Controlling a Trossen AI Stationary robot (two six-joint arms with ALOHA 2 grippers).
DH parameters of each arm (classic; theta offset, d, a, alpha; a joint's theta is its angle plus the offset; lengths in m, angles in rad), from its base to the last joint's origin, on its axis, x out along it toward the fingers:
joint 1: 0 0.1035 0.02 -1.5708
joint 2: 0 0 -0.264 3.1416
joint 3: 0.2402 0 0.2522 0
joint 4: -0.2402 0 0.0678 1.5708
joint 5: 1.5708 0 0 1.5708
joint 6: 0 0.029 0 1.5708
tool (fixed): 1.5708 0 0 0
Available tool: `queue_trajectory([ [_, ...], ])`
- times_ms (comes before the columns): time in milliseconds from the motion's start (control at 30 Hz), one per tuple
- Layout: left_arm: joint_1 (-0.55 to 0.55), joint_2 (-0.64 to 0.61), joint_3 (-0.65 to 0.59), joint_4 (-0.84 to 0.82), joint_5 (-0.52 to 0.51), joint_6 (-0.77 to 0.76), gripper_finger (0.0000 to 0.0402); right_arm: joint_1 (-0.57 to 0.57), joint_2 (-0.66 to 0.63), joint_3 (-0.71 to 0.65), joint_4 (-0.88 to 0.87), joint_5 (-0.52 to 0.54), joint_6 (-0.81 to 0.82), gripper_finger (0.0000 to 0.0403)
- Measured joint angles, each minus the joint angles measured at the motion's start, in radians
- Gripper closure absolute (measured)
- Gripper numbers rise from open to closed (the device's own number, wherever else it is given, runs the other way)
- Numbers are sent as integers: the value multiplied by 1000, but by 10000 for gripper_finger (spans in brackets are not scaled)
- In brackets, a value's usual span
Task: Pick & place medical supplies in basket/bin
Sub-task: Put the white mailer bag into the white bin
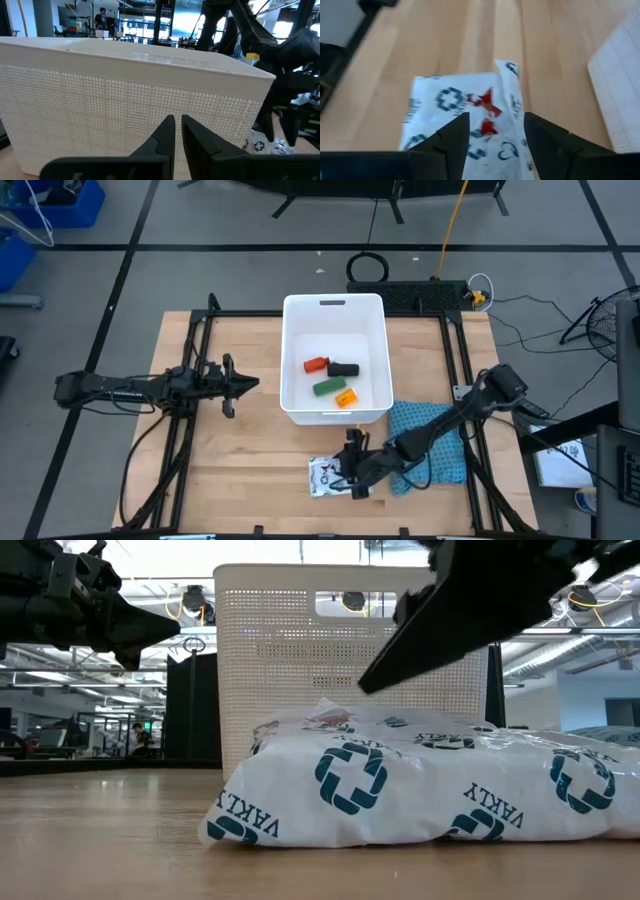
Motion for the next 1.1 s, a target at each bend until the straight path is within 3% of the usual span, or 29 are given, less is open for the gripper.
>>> queue_trajectory([
  [733, 0, 0, 0, 1, 0, 4, 366, -25, 6, 0, -173, 0, 144, 280],
  [833, 0, 0, 0, 1, -1, 4, 366, -25, 6, 0, -174, -1, 144, 305],
  [1000, 0, 0, 0, 0, 0, 3, 366, -27, 6, 0, -175, -1, 150, 390],
  [1100, 0, 0, 0, 1, 0, 3, 366, -27, 6, 0, -174, -1, 148, 395],
])
